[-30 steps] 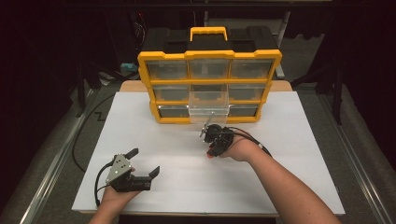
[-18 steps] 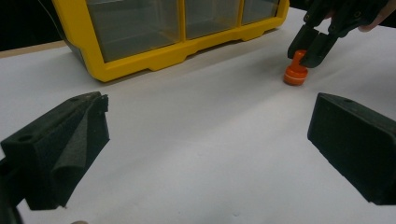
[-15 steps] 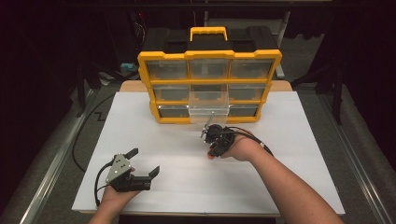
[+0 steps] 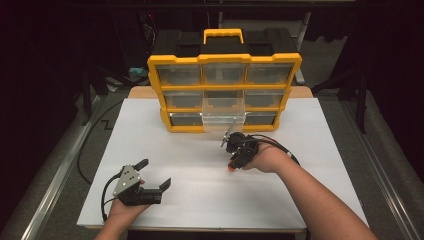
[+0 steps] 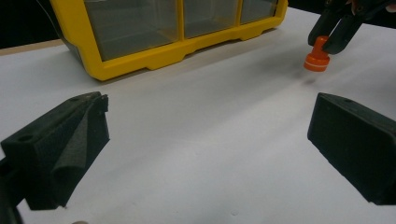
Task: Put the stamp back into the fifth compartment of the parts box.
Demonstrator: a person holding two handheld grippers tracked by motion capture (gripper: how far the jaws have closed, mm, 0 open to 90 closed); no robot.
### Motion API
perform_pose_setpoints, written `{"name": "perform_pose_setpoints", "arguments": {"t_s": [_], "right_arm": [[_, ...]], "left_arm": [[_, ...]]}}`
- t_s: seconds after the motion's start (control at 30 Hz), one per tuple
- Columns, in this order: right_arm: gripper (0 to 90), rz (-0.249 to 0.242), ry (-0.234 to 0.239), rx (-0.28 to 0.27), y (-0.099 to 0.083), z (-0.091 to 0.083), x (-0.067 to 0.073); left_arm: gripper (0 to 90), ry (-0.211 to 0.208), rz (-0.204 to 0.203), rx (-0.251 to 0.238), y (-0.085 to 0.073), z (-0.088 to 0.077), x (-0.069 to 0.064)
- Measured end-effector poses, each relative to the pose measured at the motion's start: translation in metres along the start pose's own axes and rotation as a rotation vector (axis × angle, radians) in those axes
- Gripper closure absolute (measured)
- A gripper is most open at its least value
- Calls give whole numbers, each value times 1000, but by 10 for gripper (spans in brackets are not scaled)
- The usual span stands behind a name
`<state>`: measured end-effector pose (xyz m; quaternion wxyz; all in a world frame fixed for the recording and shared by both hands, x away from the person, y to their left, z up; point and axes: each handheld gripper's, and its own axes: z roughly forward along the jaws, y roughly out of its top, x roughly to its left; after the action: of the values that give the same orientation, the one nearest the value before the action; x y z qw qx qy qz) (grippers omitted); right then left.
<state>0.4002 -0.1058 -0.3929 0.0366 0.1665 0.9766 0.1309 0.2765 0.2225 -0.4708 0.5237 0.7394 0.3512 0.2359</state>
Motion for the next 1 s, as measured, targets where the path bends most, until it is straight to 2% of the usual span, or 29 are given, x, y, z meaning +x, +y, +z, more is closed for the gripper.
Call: {"name": "perform_pose_setpoints", "arguments": {"t_s": [0.33, 0.67, 0.8, 1.0], "right_arm": [[737, -1, 8, 29, -12, -15, 0], [737, 1, 12, 28, -23, -29, -3], [737, 16, 9, 35, -24, -35, -3], [737, 7, 9, 30, -22, -43, -4]], "left_arm": [[2, 4, -9, -6, 0, 0, 1], [2, -5, -5, -6, 0, 2, 0], [2, -7, -5, -9, 0, 1, 0], [2, -8, -11, -20, 0, 1, 0]]}}
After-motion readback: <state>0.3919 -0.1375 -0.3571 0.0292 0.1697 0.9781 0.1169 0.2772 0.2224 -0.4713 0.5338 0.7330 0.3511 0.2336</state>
